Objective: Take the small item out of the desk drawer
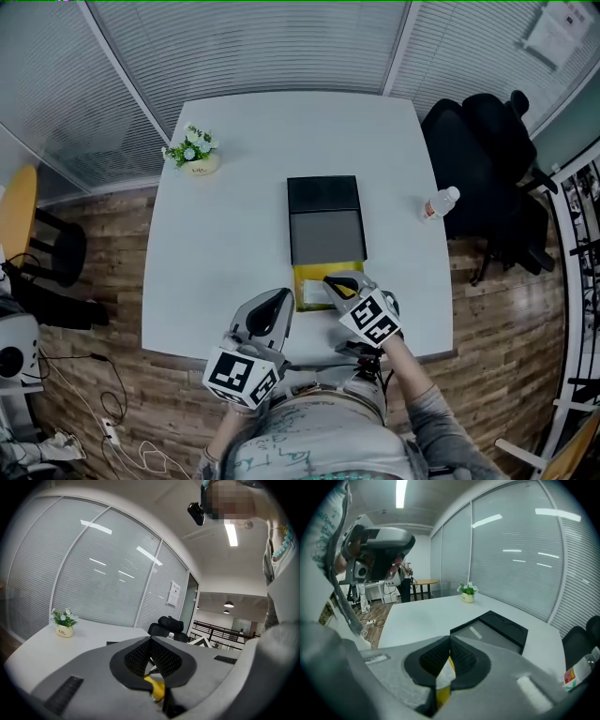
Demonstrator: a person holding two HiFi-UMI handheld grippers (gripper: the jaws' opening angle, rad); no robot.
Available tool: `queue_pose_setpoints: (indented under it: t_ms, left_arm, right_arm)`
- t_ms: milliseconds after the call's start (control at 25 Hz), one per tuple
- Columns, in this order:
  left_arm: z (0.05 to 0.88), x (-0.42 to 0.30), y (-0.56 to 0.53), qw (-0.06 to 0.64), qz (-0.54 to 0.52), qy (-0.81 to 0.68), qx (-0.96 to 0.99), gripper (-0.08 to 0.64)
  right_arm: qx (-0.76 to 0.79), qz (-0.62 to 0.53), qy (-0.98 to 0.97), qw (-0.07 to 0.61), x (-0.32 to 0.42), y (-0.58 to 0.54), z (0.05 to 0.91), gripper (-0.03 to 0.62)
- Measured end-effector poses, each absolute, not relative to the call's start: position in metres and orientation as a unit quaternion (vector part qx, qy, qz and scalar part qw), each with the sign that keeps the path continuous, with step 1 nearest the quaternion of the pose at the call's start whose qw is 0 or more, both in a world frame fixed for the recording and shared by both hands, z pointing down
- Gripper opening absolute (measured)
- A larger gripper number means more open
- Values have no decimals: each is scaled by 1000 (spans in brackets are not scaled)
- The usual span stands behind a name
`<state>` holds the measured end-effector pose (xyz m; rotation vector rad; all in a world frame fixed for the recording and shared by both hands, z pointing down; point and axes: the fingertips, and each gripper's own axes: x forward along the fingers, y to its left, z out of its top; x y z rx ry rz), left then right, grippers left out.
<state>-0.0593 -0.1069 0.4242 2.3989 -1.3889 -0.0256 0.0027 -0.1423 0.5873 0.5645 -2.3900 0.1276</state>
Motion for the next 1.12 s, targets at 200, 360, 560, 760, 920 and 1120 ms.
queue_pose_setpoints:
  t_ms: [200, 360, 560, 760, 920, 1120]
  left_arm:
    - [432, -63, -104, 194, -3, -491, 849, -3]
    - [436, -68, -104, 206, -7, -494, 844, -3]
    - [444, -80, -100, 214, -9, -503, 837, -3]
    - [447, -96, -97, 219, -11, -521, 825, -3]
    - [449, -106, -94, 221, -9, -535, 816, -3]
    - [450, -110, -91, 228, -13, -538, 812, -3]
  right_arm:
    - [163, 72, -903, 391, -3, -130, 626, 3]
    - [115, 71, -890, 436, -7, -125, 650, 52]
    - [59, 72, -873, 478, -13, -118, 675, 81]
    - [19, 74, -854, 515, -15, -110, 696, 95]
    - [-2, 58, -834, 549, -16, -106, 712, 95]
    - [-17, 38, -821, 569, -18, -105, 725, 79]
